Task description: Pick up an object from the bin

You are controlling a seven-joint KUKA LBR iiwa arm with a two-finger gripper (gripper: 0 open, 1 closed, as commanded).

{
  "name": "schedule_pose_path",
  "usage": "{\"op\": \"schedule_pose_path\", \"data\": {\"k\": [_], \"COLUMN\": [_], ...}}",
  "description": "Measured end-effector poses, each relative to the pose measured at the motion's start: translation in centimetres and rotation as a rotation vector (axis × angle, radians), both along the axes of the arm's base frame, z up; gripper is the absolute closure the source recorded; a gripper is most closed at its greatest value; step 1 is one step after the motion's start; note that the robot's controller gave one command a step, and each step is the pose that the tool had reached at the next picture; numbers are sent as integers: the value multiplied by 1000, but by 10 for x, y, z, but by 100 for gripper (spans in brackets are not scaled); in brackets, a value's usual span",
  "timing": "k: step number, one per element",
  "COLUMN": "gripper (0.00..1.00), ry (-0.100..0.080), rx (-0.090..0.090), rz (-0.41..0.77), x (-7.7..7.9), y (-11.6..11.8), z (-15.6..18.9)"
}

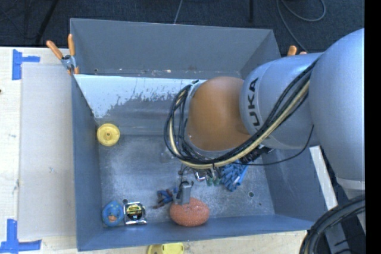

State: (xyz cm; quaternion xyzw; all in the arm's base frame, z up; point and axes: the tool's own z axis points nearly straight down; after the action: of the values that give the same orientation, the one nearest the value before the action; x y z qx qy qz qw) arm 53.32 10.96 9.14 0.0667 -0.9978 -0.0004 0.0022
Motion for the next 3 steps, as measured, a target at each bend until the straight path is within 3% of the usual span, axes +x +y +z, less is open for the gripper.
{"op": "schedule_pose_path", "data": {"k": [1,2,3], "gripper": [0,100,100], "ry": [-6,-2,-2], "rx": [-1,1,1], "rz": [-91,108,107], "x": [-23,-32,-32], "y": [-20,-29,-29], "z": [-15,-19,-19]}}
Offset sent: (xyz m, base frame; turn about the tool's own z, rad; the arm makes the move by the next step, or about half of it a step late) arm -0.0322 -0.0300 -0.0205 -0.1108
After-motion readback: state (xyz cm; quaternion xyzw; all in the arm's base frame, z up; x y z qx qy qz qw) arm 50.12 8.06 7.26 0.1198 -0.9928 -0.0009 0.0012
